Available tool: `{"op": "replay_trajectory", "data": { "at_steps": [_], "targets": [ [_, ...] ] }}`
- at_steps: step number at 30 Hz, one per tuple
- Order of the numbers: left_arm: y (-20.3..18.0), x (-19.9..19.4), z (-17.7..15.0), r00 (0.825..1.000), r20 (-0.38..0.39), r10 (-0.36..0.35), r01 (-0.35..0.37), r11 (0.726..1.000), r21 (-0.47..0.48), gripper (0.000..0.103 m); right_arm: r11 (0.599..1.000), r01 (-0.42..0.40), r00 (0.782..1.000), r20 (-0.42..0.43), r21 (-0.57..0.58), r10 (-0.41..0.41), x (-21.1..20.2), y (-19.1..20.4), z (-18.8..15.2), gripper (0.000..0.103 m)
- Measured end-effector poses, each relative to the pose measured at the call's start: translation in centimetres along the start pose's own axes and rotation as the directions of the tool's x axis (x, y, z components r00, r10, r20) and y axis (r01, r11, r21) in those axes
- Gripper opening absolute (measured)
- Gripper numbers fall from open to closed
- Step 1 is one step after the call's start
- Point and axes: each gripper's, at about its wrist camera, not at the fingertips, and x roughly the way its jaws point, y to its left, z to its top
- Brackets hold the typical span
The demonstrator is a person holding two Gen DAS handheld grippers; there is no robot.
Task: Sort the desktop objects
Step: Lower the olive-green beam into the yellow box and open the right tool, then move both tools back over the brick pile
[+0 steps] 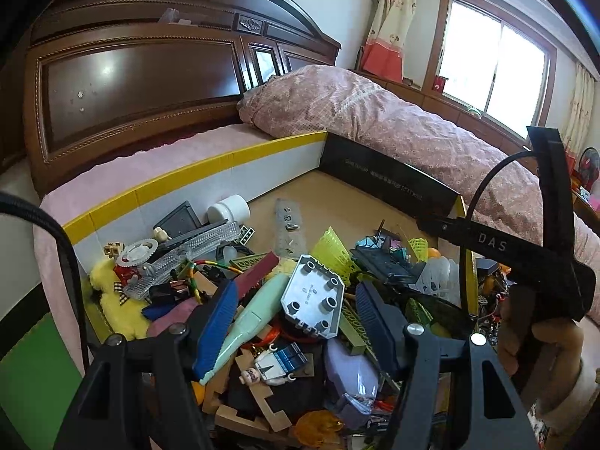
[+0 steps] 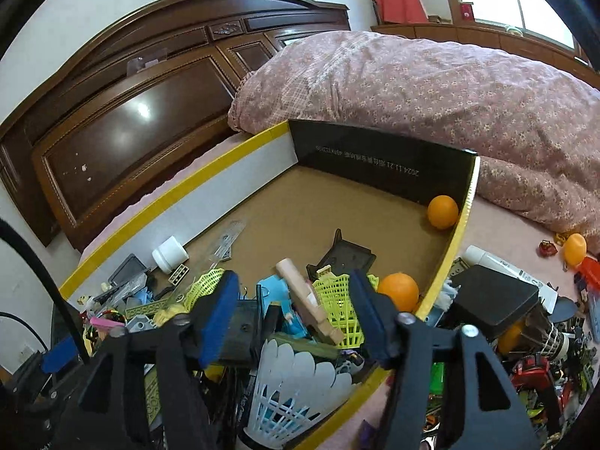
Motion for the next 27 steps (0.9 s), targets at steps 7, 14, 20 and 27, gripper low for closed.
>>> {"op": "replay_trajectory", "data": {
  "at_steps": [7, 14, 20, 27],
  "targets": [
    [0.0, -0.1, 0.0, 1.0, -0.002, 0.004, -0.004, 1.0, -0.001, 0.067, 0.999, -0.042, 0.999, -0.002, 0.035, 0.042, -2.0, -0.4, -0.8, 0.065],
    [0.2, -0.5, -0.2, 1.0, 0.015, -0.014, 0.014, 1.0, -0.007, 0.068, 0.991, -0.114, 0.993, 0.018, 0.069, 0.113, -7.7, -1.0, -3.8, 0.073],
    [0.4, -1.5, -0.5, 0.999, 0.029, -0.033, 0.033, 0.999, -0.027, 0.072, 0.985, -0.154, 0.988, 0.007, 0.075, 0.154, -13.6, -2.1, -8.2, 0.079],
    [-0.7, -4.1, -1.9, 0.997, 0.041, -0.059, 0.059, 0.998, 0.008, 0.072, 0.995, -0.062, 0.998, 0.008, 0.08, 0.061, -20.0, -6.2, -13.1, 0.086]
  ]
}}
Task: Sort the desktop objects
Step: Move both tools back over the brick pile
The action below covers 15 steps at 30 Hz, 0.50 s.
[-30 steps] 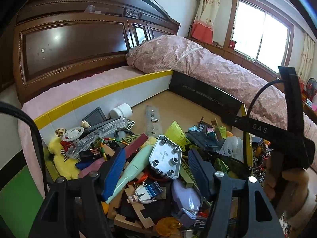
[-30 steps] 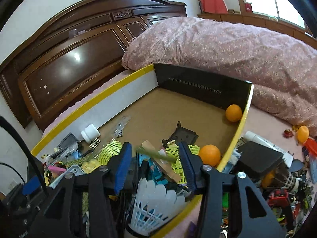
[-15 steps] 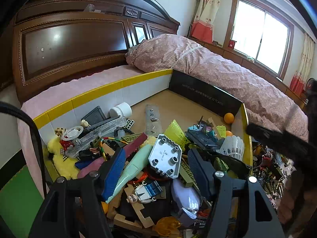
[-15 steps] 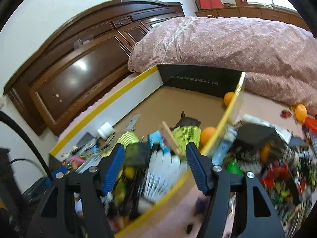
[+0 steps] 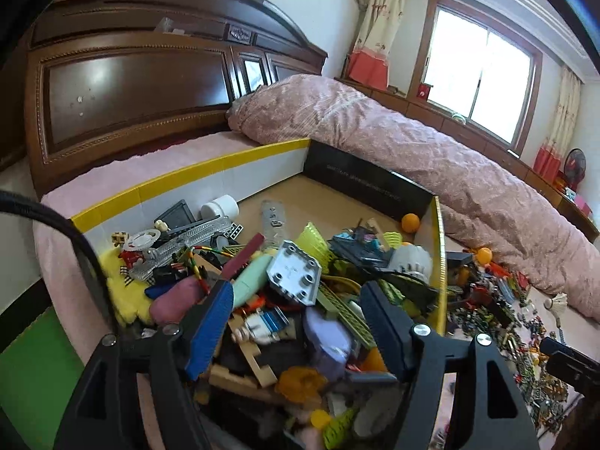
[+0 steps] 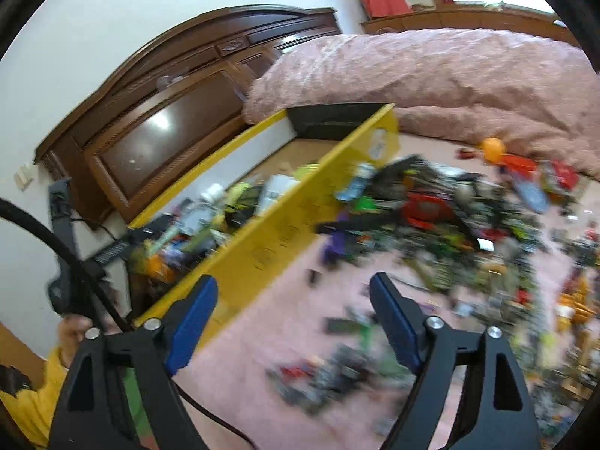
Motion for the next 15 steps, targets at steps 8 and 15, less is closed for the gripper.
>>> {"op": "replay_trajectory", "data": {
  "at_steps": [8, 15],
  "targets": [
    [-2.8, -5.0, -1.5, 0.991, 0.038, -0.125, 0.124, 0.992, 0.023, 0.072, 0.975, 0.199, 0.962, -0.208, 0.097, -0.176, 1.8, -7.5, -0.8, 0.052],
    [-4.9, -6.9, -2.7, 0.981, -0.008, -0.195, 0.195, 0.981, 0.023, 0.072, 0.949, 0.316, 0.907, -0.291, -0.005, -0.304, 7.4, -8.6, -0.9, 0.027]
  ]
}}
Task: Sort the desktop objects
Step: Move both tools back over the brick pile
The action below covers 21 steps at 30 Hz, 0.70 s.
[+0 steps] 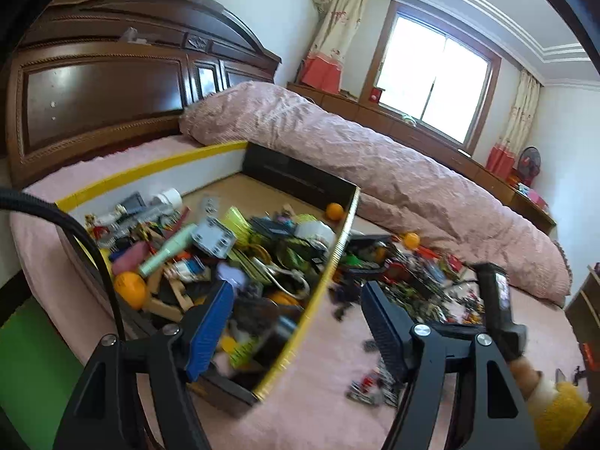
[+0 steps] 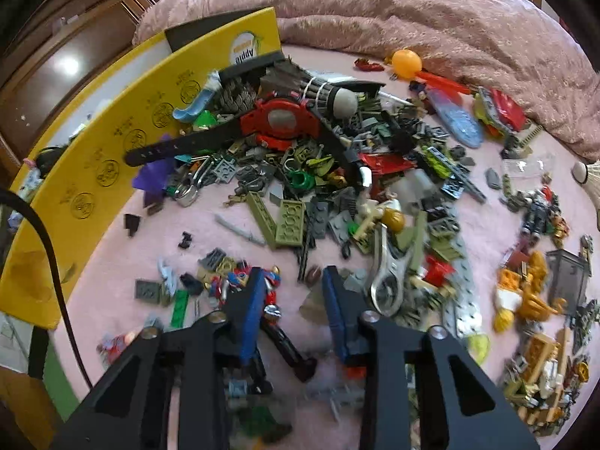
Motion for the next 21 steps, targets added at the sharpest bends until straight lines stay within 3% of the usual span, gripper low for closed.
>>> {"op": "replay_trajectory", "data": {
  "at_steps": [1, 3, 12, 15, 17, 21],
  "targets": [
    [-0.2, -0.1, -0.3, 1.0, -0.007, -0.01, 0.01, 1.0, -0.001, 0.072, 1.0, -0.016, 1.0, 0.002, -0.001, 0.016, -0.1, 0.3, 0.0, 0.015],
    [-0.9, -0.1, -0.9, 0.999, -0.024, -0.032, 0.033, 0.999, 0.0, 0.072, 0.996, -0.082, 0.997, -0.01, -0.028, 0.082, -0.5, 1.1, -0.5, 0.008],
    [-4.5, -0.1, -3.5, 0.988, -0.066, -0.139, 0.142, 0.988, 0.053, 0.072, 0.954, -0.124, 0.992, -0.023, -0.272, 0.122, -3.3, 4.7, -5.9, 0.008],
    [-5.6, -0.2, -4.2, 0.986, -0.074, -0.152, 0.157, 0.984, 0.081, 0.072, 0.948, -0.115, 0.993, -0.014, -0.296, 0.116, -3.9, 4.8, -6.6, 0.008],
    [-6.1, 0.0, -4.6, 0.985, -0.083, -0.151, 0.158, 0.983, 0.088, 0.072, 0.95, -0.1, 0.995, -0.001, -0.297, 0.105, -3.8, 4.7, -6.6, 0.013],
    [-6.4, 0.7, -5.2, 0.984, -0.106, -0.143, 0.152, 0.984, 0.09, 0.072, 0.95, -0.097, 0.995, -0.002, -0.296, 0.101, -2.5, 4.6, -5.3, 0.017]
  ]
}}
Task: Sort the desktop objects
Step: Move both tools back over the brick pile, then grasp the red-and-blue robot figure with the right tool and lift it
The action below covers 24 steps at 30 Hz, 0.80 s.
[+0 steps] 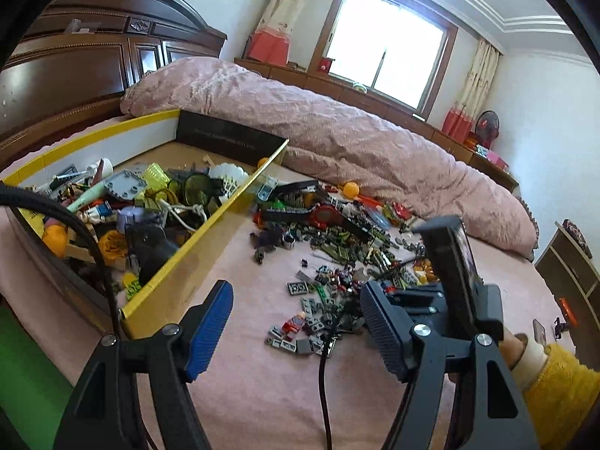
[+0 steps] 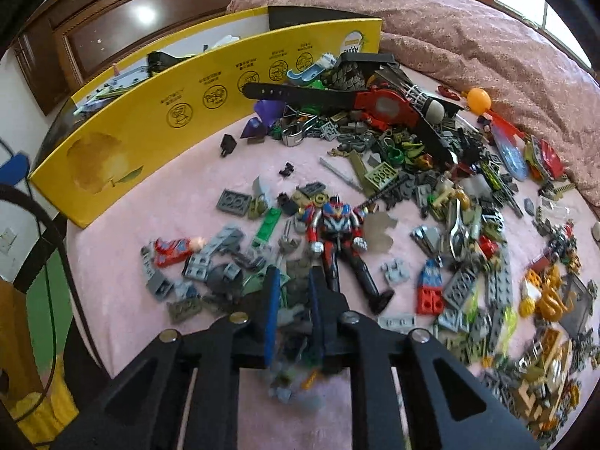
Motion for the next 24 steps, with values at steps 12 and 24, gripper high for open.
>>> {"op": "replay_trajectory", "data": {
  "at_steps": [12, 24],
  "targets": [
    [0.2, 0.6, -0.9, 1.0, 0.015, 0.019, -0.019, 0.999, 0.043, 0.072, 0.998, 0.046, 0.999, -0.026, -0.042, -0.048, -0.1, -0.5, 0.4, 0.014],
    [-0.5, 0.6, -1.6, 1.0, 0.001, 0.013, -0.013, 0.996, 0.089, 0.072, 0.997, 0.071, 0.995, -0.071, -0.04, -0.074, 1.8, -1.2, 1.8, 0.014]
  ]
}}
